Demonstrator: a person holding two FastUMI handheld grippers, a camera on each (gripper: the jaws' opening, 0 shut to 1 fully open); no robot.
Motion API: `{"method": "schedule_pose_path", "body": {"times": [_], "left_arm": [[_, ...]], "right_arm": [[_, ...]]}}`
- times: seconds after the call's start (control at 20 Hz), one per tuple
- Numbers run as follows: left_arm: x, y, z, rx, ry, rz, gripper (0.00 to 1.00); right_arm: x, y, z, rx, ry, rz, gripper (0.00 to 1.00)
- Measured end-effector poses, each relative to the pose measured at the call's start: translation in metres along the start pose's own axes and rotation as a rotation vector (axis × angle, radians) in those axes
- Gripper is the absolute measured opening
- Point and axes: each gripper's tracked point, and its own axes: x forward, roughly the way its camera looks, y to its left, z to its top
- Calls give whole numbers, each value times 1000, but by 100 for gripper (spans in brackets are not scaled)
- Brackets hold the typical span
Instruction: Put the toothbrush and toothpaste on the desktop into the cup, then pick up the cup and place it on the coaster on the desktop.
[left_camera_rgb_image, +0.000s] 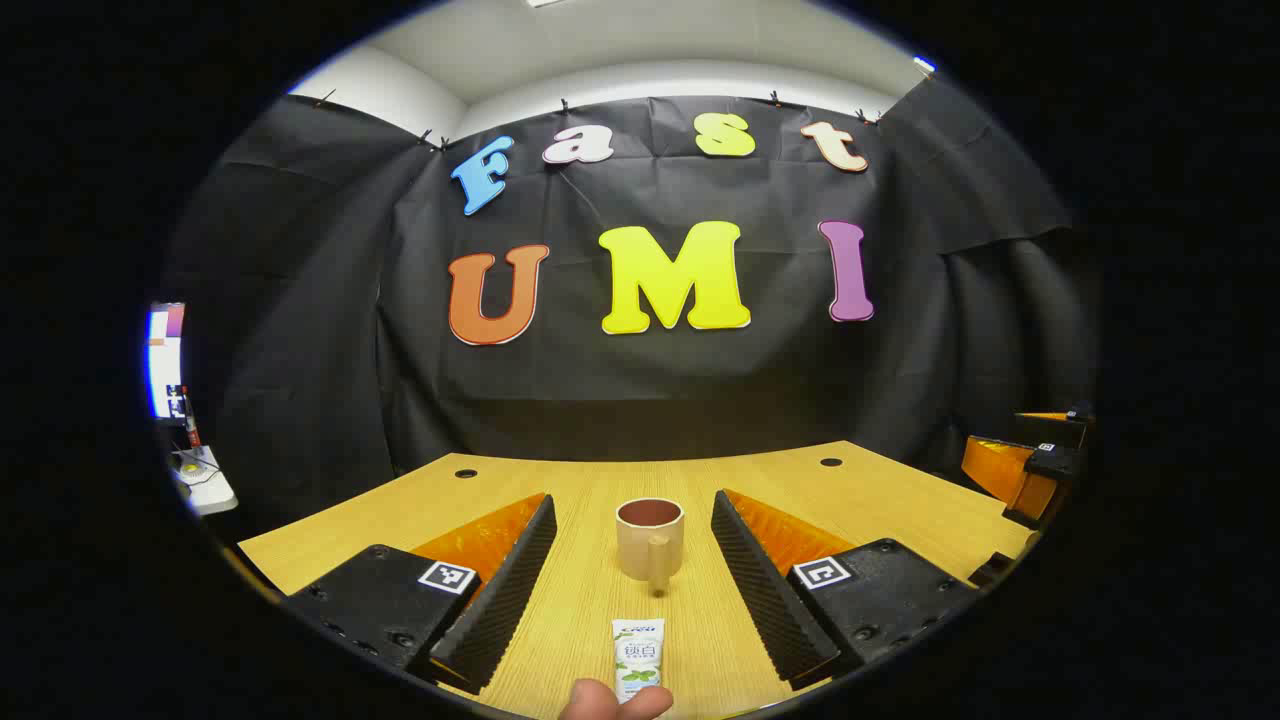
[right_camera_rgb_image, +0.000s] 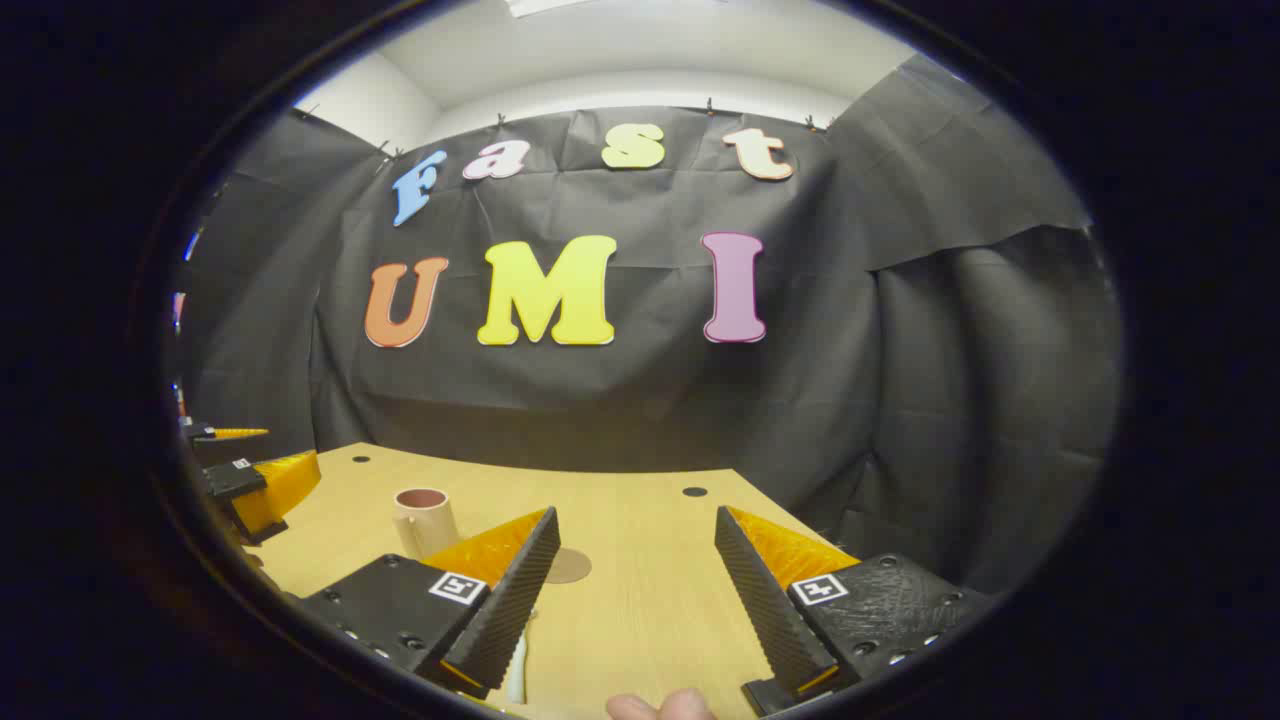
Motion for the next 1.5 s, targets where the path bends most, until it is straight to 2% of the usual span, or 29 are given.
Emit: {"method": "schedule_pose_path", "body": {"times": [1.0,1.3,1.5], "left_arm": [[-3,1,-16,-3,46,-17,99],[-7,-1,-43,7,134,-47,99],[-13,-3,-85,17,264,-57,99]], "right_arm": [[-2,5,-9,-4,14,7,95],[-3,3,-27,1,49,6,96],[-2,5,-48,7,90,12,96]]}}
